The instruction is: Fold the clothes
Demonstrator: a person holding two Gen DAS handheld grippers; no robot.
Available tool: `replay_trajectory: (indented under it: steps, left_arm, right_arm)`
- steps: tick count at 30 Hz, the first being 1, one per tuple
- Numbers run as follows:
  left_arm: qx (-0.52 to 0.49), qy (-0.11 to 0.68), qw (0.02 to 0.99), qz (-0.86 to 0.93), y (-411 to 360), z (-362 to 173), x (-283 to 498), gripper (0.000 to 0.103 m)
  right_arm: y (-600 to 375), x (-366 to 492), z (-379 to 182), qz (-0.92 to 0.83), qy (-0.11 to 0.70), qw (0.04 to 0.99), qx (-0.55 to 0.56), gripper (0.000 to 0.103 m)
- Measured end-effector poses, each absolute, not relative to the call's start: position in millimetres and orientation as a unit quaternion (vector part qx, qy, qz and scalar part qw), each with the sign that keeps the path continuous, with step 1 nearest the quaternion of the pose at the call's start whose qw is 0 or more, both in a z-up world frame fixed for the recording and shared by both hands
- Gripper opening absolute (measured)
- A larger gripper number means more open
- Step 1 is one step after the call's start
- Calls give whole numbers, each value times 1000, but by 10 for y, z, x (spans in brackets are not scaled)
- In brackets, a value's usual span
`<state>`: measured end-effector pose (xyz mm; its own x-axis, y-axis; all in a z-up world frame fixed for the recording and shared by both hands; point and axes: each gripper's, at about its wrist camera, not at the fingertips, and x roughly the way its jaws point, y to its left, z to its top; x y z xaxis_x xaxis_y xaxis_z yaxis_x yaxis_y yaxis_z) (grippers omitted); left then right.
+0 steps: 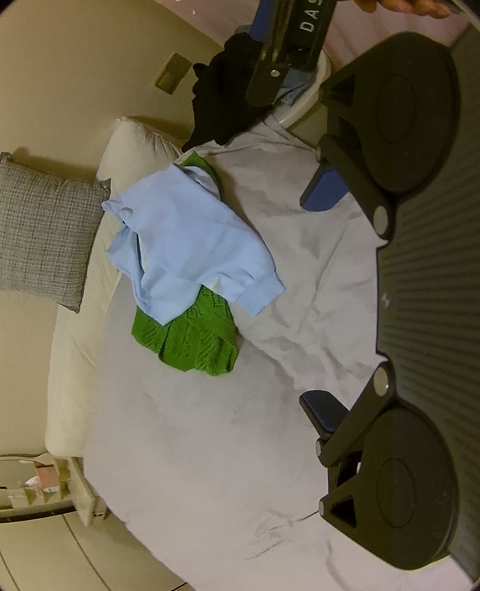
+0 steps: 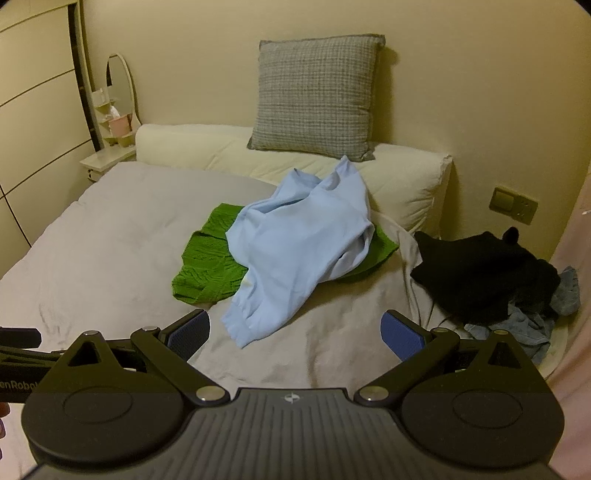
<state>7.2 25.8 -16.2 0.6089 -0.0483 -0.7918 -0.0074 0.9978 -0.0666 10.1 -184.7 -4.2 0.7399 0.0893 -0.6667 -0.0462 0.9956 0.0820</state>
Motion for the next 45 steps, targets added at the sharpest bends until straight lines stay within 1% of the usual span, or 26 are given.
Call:
replay_trajectory:
  steps: [11,19,28,45]
  left_arm:
    - [-44,460,887,-15,199,-250,248,102]
    - [-42,471,881,-6,130,-350,512,102]
    - [-39,475,879,12,57,-506,1008,102]
    - [-31,512,858,32,-270,-813,2242,102]
  right_arm:
    - [-1955,140,-114,17,369,929,20,102]
    - [-2036,377,-212,6,380,925,8,102]
    - [-2084,949,-381,23,406,914,-4,102]
    - [-2387,2276,-786,58,459,887,-7,101]
